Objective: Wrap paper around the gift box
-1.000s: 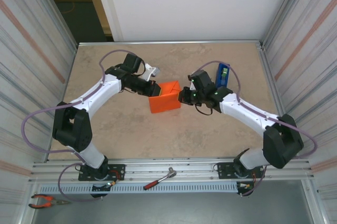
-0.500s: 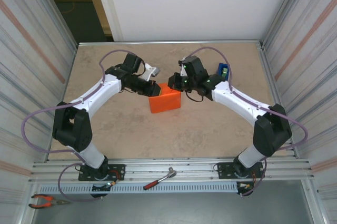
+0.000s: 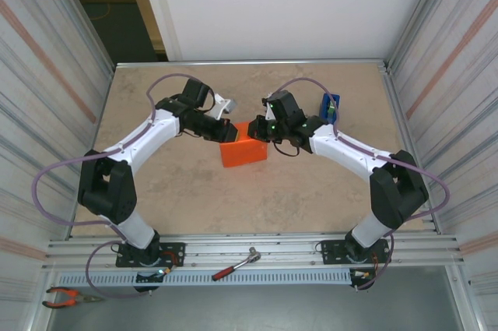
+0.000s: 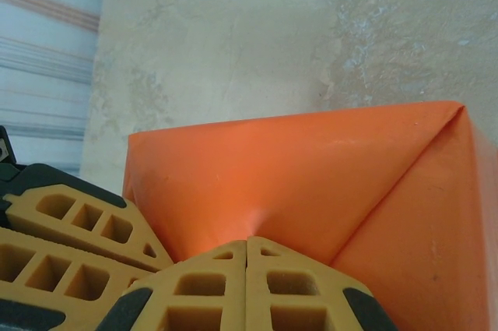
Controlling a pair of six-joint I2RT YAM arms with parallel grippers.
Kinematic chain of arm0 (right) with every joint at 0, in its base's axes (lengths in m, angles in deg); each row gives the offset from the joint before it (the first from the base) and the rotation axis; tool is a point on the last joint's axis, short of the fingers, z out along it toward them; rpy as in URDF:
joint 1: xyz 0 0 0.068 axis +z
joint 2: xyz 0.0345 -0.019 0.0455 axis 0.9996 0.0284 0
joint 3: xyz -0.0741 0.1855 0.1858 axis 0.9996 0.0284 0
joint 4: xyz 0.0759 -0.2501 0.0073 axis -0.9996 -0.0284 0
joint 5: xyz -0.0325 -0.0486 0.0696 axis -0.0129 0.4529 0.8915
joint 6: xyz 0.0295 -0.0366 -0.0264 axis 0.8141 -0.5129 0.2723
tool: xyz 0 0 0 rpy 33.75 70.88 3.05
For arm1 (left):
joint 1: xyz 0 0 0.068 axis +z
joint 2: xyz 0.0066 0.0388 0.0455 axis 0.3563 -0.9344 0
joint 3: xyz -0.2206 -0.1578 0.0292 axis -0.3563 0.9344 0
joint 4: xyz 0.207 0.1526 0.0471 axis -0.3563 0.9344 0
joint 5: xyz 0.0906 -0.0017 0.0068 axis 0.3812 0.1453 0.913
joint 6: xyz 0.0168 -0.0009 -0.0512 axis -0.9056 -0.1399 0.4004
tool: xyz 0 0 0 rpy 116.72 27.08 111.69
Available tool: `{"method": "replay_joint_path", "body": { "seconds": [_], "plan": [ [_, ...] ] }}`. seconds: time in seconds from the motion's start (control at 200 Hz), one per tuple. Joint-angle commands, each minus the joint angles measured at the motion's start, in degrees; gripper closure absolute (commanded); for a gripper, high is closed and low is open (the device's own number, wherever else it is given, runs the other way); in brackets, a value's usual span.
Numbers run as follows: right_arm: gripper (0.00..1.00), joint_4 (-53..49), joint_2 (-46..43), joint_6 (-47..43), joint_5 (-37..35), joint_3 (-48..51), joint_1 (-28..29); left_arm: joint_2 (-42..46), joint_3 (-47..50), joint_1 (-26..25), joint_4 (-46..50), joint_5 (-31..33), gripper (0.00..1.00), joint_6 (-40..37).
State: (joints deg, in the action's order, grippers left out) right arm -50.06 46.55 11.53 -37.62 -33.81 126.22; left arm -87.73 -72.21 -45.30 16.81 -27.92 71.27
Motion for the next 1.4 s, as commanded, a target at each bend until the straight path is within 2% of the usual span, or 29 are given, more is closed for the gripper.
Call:
{"method": "replay_joint_path", "body": {
  "seconds": [0.0, 0.246, 0.752, 0.992, 1.067, 1.112, 1.157, 1.228, 1.293, 1.393],
  "plan": [
    [1.00, -3.3, 0.4, 0.0, -0.1, 2.3, -0.2, -0.8, -3.0, 0.6, 2.4, -0.3, 0.86, 0.8],
    [1.00, -2.5, 0.6, 0.6, -0.3, 3.1, -0.1, -0.7, -6.6, 0.7, 3.5, -1.3, 0.85, 1.1],
    [1.00, -1.9, 0.1, 1.2, -0.4, 4.0, -0.2, -1.3, -1.5, 0.0, 3.9, 2.4, 0.85, -1.4],
    [1.00, -2.9, -1.0, 1.6, 1.4, 0.6, -0.9, -1.2, 0.5, -0.1, 4.2, 4.9, 0.86, -2.5],
    [1.00, -4.5, -2.7, 1.3, 1.2, -2.3, -2.7, -1.3, 0.8, -0.1, 4.2, 5.0, 0.86, -2.6],
    [0.91, -5.8, -3.9, 1.0, 0.7, -4.0, -4.2, -1.4, 0.8, -0.1, 4.2, 5.0, 0.86, -2.5],
    [0.78, -6.9, -5.7, 0.7, -0.1, -4.9, -6.1, -1.4, 0.8, -0.2, 4.2, 5.1, 0.86, -2.6],
    [0.42, -8.4, -8.1, 0.5, -2.2, -5.3, -9.4, -1.4, 0.8, -0.2, 4.1, 5.1, 0.86, -2.5],
    [0.22, -11.8, -9.5, 0.0, -5.2, -6.0, -13.3, -1.5, 0.8, -0.2, 4.0, 5.0, 0.86, -2.6],
    [0.14, -17.6, -9.9, -2.7, -11.7, -7.5, -17.9, -1.6, 0.7, -0.2, 4.0, 5.0, 0.86, -2.6]
  ]
}}
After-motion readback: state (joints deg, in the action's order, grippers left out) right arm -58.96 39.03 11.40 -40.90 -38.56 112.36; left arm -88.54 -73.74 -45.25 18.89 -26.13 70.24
